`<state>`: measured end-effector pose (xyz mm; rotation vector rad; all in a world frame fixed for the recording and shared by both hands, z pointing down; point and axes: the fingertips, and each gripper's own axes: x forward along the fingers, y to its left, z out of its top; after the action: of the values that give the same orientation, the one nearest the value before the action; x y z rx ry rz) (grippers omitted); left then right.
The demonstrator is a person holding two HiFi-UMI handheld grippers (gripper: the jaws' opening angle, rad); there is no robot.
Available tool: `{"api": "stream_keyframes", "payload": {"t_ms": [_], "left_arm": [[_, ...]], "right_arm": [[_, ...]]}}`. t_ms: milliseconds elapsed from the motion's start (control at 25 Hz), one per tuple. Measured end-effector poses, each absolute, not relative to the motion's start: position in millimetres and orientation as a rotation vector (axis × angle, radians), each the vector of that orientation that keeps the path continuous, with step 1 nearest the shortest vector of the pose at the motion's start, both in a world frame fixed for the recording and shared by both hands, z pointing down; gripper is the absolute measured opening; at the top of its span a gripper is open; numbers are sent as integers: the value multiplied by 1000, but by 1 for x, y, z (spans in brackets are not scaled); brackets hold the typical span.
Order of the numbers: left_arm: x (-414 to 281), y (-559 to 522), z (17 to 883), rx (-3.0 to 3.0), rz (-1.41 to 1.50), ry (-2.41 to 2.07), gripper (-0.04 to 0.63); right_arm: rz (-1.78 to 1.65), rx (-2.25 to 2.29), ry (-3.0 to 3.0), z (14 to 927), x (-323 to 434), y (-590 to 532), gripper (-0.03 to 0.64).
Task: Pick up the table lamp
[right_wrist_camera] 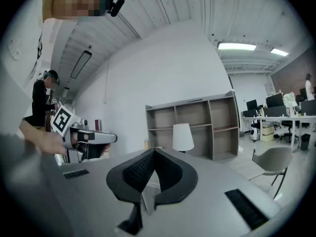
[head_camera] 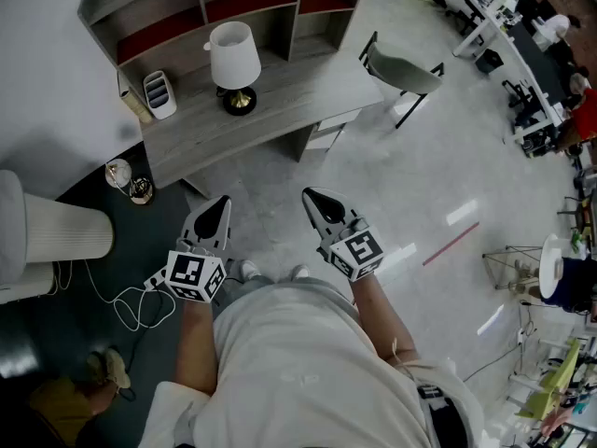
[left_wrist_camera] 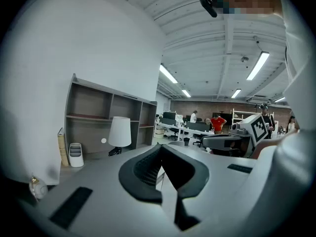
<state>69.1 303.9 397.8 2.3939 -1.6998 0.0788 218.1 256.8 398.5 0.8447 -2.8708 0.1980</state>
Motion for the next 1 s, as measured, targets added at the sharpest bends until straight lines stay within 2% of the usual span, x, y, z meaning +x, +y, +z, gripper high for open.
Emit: {"api": "stream_keyframes", "payload": {"t_ms": [480, 1000], "left_arm": [[35, 309, 407, 2443, 124, -1625, 15], [-57, 322, 434, 2388, 85, -1612, 15]], "right_arm": [[242, 893, -2858, 399, 173, 254, 29], [249, 947, -2810, 407, 103, 252, 29]]}}
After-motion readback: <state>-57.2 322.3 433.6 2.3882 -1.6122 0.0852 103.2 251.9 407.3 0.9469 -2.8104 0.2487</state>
